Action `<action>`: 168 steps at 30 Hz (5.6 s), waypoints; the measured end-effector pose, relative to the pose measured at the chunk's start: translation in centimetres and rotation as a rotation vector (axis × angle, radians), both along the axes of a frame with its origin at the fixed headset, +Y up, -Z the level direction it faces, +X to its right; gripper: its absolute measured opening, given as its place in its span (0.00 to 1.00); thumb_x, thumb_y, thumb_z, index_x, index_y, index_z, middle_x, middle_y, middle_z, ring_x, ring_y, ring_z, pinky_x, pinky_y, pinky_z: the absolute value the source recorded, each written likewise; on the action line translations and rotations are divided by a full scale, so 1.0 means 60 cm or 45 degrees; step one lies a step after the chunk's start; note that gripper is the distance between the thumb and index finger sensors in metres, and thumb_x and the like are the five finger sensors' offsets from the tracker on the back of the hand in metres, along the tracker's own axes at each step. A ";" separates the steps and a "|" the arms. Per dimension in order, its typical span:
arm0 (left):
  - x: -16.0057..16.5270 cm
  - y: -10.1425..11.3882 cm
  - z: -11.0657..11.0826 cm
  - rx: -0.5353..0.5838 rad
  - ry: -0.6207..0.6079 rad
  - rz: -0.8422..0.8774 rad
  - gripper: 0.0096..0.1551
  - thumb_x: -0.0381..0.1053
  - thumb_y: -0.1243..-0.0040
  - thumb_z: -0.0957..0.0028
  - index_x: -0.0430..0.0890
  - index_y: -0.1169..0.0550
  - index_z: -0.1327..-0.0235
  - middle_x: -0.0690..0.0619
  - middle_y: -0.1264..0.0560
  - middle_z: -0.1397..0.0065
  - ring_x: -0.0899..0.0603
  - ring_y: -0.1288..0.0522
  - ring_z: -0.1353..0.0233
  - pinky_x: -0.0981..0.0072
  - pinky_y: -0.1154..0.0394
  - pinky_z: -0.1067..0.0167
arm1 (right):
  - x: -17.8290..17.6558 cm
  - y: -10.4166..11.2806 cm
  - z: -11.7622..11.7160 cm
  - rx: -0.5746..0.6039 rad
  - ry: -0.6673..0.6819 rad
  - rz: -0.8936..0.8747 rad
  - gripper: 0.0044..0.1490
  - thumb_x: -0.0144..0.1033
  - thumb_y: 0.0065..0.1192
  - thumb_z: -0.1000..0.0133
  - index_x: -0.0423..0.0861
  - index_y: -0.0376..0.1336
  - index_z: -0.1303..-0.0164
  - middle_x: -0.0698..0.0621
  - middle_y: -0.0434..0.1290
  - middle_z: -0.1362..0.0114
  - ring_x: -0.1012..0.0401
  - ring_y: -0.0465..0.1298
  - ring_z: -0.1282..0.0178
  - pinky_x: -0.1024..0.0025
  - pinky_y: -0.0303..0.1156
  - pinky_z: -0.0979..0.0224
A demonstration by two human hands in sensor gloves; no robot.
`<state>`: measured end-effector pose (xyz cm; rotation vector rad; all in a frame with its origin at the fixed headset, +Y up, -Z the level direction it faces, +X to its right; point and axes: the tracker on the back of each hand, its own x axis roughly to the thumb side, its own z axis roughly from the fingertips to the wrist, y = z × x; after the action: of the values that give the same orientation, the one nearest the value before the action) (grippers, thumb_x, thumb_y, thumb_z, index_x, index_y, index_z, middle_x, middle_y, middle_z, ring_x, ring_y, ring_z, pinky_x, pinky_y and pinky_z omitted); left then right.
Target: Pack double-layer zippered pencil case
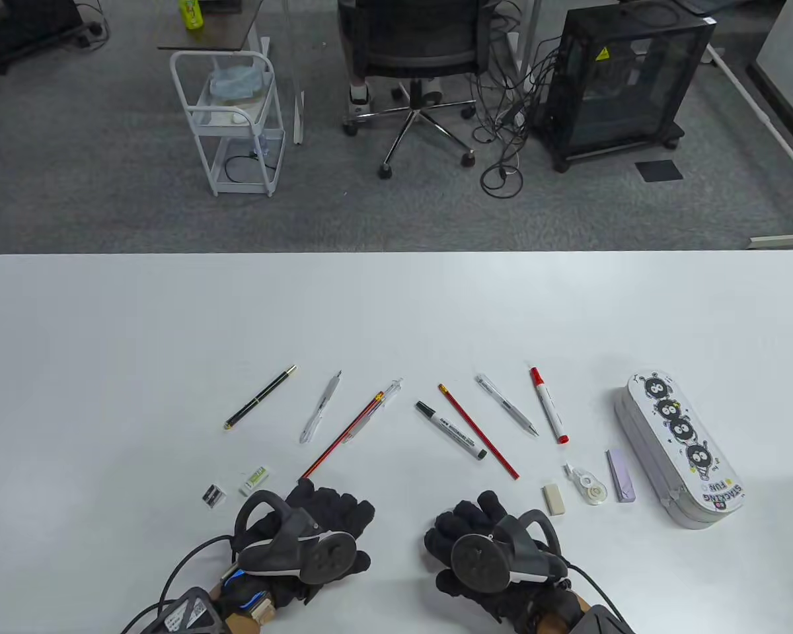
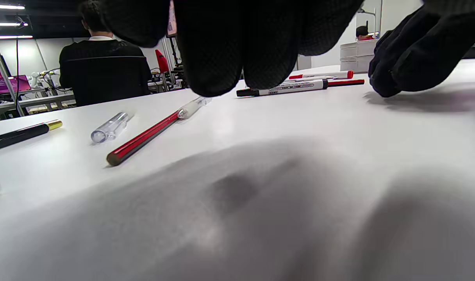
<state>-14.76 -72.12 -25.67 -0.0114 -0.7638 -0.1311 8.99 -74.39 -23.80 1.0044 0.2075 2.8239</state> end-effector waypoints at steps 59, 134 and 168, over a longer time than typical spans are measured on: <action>-0.032 0.062 0.023 0.278 0.054 0.292 0.45 0.76 0.55 0.54 0.55 0.38 0.27 0.49 0.36 0.19 0.32 0.39 0.18 0.30 0.46 0.26 | -0.033 0.022 -0.019 -0.063 -0.254 -0.304 0.74 0.66 0.72 0.64 0.40 0.41 0.20 0.37 0.55 0.18 0.39 0.61 0.23 0.34 0.44 0.23; 0.034 0.030 0.026 -0.038 0.142 0.565 0.38 0.70 0.48 0.50 0.46 0.24 0.38 0.46 0.12 0.45 0.39 0.10 0.50 0.47 0.19 0.48 | 0.001 -0.014 -0.028 -0.060 -0.232 -0.238 0.31 0.49 0.64 0.52 0.38 0.74 0.52 0.52 0.83 0.58 0.53 0.80 0.51 0.46 0.61 0.28; 0.037 -0.037 0.027 0.066 -0.426 0.039 0.61 0.74 0.32 0.64 0.50 0.49 0.27 0.40 0.42 0.20 0.31 0.33 0.23 0.35 0.34 0.32 | 0.066 -0.016 -0.060 0.041 -0.229 -0.204 0.29 0.47 0.64 0.58 0.52 0.75 0.48 0.55 0.82 0.51 0.54 0.78 0.43 0.43 0.56 0.24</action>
<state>-12.56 -74.31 -24.08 0.0731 -1.0939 -0.1248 12.92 -75.37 -27.41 0.7316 0.0594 2.7573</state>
